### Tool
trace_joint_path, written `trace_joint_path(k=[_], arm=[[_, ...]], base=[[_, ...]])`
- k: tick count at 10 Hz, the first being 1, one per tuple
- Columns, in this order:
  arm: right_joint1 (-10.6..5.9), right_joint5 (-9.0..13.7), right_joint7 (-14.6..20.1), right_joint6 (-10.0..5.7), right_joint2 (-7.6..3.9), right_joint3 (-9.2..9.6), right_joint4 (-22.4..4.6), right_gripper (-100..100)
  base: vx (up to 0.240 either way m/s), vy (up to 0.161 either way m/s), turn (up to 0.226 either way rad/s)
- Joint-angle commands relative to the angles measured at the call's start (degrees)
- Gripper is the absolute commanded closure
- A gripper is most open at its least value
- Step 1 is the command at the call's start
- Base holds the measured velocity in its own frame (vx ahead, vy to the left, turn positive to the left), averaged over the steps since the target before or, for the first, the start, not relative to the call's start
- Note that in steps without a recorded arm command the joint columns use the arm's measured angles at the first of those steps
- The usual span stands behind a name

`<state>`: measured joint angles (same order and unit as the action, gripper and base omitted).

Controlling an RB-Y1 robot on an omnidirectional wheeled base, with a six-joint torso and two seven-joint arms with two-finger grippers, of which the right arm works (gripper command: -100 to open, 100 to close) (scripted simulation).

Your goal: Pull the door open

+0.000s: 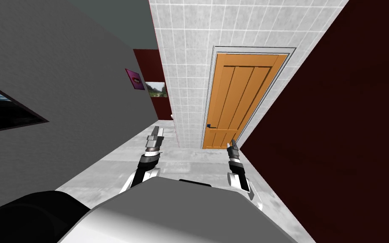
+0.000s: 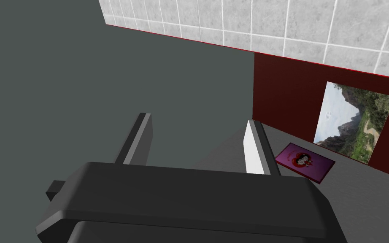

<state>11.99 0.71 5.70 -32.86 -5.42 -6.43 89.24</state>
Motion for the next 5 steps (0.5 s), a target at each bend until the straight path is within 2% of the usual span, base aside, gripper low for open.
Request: trace_joint_path(k=[1, 2, 3, 4, 5], arm=[[-1.22, 0.4, -0.1, -0.77, -0.45, -0.35, -2.9, -100], [-2.07, 0.6, -0.2, -1.34, -0.62, -0.53, -4.9, -100], [-2.07, 0.6, -0.2, -1.34, -0.62, -0.53, -5.4, -100], [-2.92, 0.8, -0.3, -1.91, -0.78, -0.72, -7.4, -100], [-2.92, 0.8, -0.3, -1.91, -0.78, -0.72, -7.6, -100]], base=[[0.073, -0.034, 0.118], [0.085, -0.033, 0.140], [0.057, -0.018, 0.052], [0.049, -0.017, 0.083], [0.044, -0.018, 0.040]])
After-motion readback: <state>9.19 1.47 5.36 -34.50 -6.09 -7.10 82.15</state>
